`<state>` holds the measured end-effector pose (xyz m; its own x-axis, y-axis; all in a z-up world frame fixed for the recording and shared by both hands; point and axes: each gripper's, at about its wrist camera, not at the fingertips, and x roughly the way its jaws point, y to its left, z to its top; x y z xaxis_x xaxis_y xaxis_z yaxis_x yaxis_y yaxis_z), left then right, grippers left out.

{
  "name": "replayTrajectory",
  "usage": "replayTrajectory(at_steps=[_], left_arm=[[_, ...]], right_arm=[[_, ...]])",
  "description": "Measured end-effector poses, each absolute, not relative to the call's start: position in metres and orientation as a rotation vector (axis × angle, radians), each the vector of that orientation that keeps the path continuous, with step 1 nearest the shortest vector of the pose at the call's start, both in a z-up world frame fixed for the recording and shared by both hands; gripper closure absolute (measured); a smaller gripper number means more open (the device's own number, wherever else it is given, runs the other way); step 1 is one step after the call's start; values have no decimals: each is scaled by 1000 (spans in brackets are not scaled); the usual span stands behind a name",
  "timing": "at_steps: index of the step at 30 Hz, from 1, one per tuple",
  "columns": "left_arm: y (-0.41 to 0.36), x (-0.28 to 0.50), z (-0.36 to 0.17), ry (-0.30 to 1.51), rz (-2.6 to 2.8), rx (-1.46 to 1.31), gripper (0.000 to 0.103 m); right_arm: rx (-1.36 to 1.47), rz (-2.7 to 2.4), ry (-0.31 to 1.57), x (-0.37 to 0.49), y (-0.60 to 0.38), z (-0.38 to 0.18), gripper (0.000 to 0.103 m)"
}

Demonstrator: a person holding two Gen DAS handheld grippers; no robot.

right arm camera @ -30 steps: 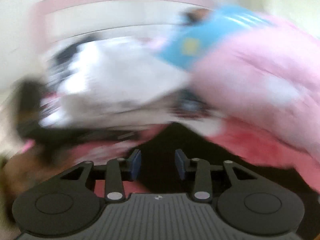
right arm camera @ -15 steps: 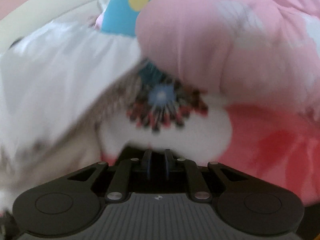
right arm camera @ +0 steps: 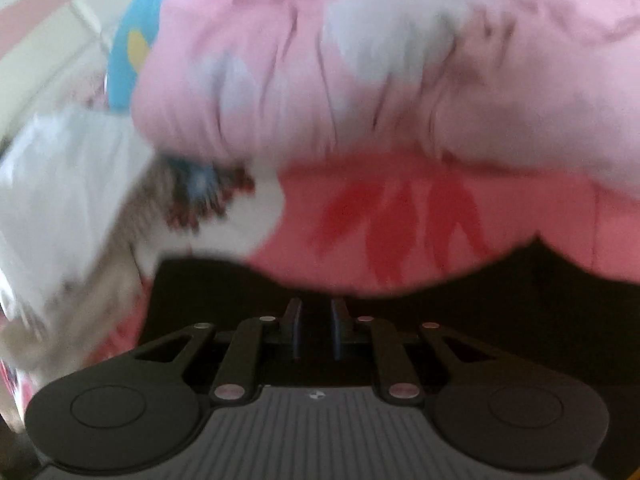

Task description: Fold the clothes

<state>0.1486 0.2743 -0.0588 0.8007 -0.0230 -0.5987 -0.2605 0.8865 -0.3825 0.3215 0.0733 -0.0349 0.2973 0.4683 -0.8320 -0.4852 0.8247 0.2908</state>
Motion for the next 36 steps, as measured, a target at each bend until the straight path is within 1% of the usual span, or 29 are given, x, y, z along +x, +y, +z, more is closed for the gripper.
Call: replayTrajectory(at_steps=[2, 4, 7, 10, 13, 17, 20, 23, 29, 33, 35, 36], left_arm=[[274, 149, -59, 636, 135, -466, 95], [273, 150, -59, 638, 138, -462, 95], [273, 152, -58, 641, 146, -469, 95], [273, 153, -58, 642, 149, -478, 95], [273, 152, -58, 629, 152, -479, 95], [267, 147, -53, 588, 187, -425, 95], [261, 144, -49, 547, 221, -371, 94], [257, 141, -47, 526, 219, -378, 94], [242, 129, -41, 461, 209, -322, 94], [223, 99, -31, 439, 152, -312, 93], [203, 78, -24, 452, 112, -309, 91], [192, 65, -20, 466, 76, -320, 85]], right_arm=[[-5, 603, 1111, 327, 77, -47, 89], [22, 574, 1082, 341, 82, -48, 91], [59, 452, 1004, 369, 86, -48, 91], [147, 332, 947, 381, 65, -38, 89], [216, 320, 904, 369, 28, -16, 88], [275, 334, 834, 322, -49, 22, 88], [374, 329, 803, 269, -125, 39, 84], [509, 290, 823, 206, -204, 29, 82], [668, 189, 861, 96, -299, -14, 82], [771, 157, 767, 30, -343, -24, 82], [763, 144, 727, 7, -354, -25, 82], [757, 138, 708, -5, -359, -25, 82]])
